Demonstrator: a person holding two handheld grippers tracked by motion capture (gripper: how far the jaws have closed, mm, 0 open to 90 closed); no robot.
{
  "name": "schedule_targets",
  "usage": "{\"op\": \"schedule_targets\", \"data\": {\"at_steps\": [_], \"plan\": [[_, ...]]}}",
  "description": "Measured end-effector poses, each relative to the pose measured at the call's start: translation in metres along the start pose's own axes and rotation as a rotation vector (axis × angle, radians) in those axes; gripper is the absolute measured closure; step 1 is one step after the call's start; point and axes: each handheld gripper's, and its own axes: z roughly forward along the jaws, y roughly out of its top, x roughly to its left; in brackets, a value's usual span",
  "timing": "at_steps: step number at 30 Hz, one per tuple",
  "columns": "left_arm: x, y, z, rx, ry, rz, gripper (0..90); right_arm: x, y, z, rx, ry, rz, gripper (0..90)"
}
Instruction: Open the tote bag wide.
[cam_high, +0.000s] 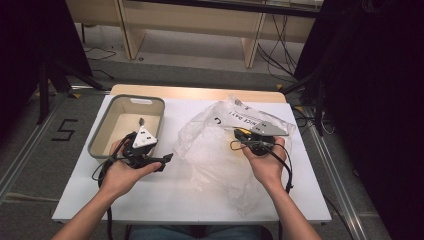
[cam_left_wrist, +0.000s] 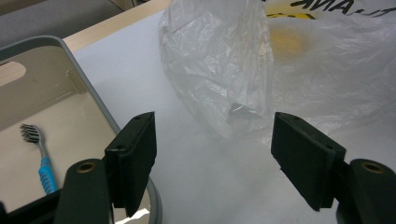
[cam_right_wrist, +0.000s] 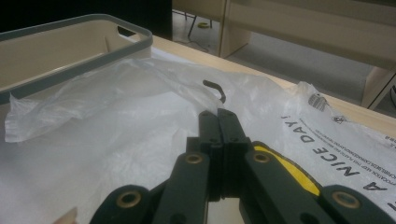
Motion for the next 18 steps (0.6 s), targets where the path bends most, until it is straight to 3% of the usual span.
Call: {"op": "schedule_targets", "data": {"at_steps": [10,18], "plan": [[0.012,-0.002,-0.005,-0.015,0.018,-0.020,29.1,-0.001,0.001,0.002,0.004,0.001,0.007,90.0],[0.014,-0.001,-0.006,-0.019,0.024,-0.028,28.8,-0.001,0.000,0.000,0.000,-0.001,0.009,90.0]]}}
